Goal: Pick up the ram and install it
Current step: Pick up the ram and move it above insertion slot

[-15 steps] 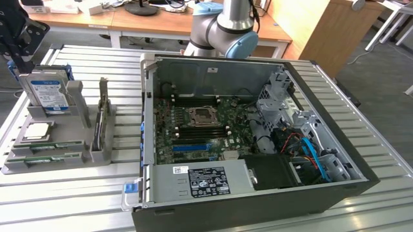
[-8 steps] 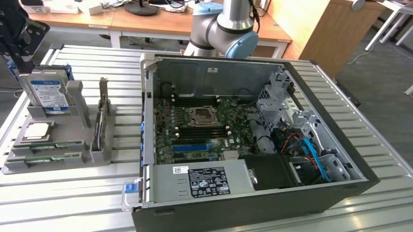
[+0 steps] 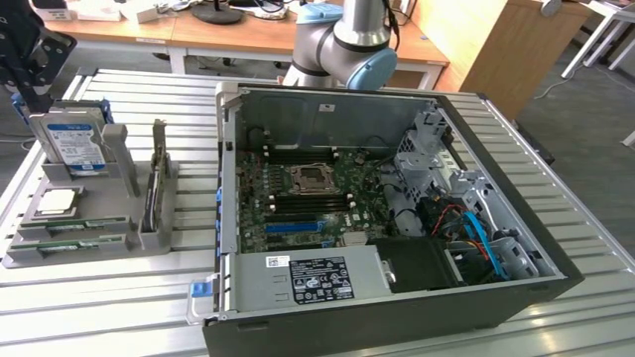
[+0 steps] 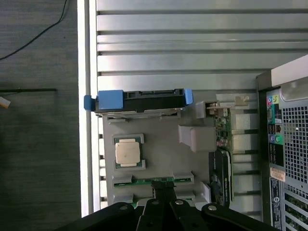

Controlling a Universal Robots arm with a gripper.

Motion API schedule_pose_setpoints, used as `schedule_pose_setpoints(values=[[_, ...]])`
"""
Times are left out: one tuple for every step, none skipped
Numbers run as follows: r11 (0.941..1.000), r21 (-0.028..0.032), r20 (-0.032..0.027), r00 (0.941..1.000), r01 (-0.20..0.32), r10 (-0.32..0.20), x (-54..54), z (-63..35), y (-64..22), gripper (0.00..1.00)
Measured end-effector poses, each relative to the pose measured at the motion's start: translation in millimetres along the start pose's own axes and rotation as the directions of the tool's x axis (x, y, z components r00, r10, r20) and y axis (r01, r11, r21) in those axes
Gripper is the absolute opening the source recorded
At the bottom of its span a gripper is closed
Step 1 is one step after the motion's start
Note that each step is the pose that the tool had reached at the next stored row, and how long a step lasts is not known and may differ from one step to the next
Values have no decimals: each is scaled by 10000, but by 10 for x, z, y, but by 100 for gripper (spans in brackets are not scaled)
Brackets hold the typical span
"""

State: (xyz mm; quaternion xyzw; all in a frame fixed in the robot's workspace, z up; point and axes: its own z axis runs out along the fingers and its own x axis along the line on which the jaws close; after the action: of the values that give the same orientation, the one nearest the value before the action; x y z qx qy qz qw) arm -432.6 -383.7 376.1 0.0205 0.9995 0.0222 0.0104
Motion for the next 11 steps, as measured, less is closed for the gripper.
schedule_pose_setpoints(values=[[10000, -2, -3, 10000, 97, -97, 0, 1, 0, 11], [9998, -4, -8, 9998, 205, -205, 0, 1, 0, 11], [9995, -6, -14, 9995, 317, -317, 0, 1, 0, 11], [9990, -10, -20, 9990, 441, -441, 0, 2, 0, 11], [9983, -13, -28, 9983, 577, -577, 0, 3, 0, 11], [9975, -16, -36, 9975, 700, -700, 0, 3, 0, 11], [9966, -19, -45, 9966, 827, -827, 0, 3, 0, 11], [9954, -21, -54, 9954, 955, -956, 0, 3, 0, 11], [9940, -25, -65, 9940, 1090, -1090, 0, 3, 0, 11], [9925, -29, -73, 9924, 1226, -1226, 0, 3, 0, 11], [9907, -33, -81, 9906, 1362, -1362, 0, 3, 0, 11]])
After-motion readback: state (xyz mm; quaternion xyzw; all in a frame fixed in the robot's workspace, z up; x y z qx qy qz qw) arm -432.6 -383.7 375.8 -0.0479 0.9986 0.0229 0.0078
